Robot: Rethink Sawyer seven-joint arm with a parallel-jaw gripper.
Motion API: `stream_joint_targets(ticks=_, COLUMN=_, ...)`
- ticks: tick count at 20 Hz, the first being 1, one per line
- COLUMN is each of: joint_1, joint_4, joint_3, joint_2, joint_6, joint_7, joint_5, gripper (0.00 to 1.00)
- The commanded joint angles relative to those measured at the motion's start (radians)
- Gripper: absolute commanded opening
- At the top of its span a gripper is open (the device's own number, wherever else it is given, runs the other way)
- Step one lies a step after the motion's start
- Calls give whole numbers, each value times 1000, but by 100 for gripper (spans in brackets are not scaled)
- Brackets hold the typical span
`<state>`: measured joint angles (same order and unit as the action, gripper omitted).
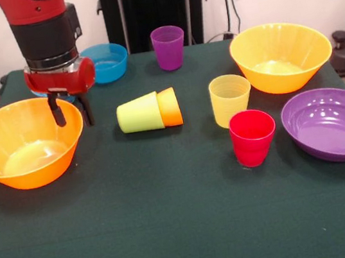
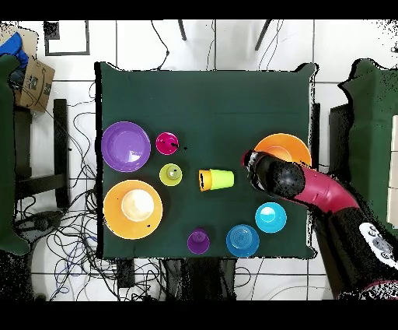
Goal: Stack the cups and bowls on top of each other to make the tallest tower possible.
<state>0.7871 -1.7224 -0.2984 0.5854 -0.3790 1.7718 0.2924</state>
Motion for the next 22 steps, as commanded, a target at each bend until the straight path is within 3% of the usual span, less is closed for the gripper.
stream_joint_targets(ticks=1, joint_1=-63, joint_4=82, joint_3=-52, joint_2=-48, joint_6=63, joint_7=43, joint_5=31, gripper=100)
stream_joint_targets(ticks=15, joint_1=-49, joint_4=92, joint_3=-61, joint_2=-87, joint_6=82, joint_7=15, joint_5=46, gripper=100)
stream_joint_targets(ticks=22, joint_1=-81, joint_4=94, joint_3=-8, joint_2=-89, joint_6=104, joint_7=49, joint_5=56, gripper=100)
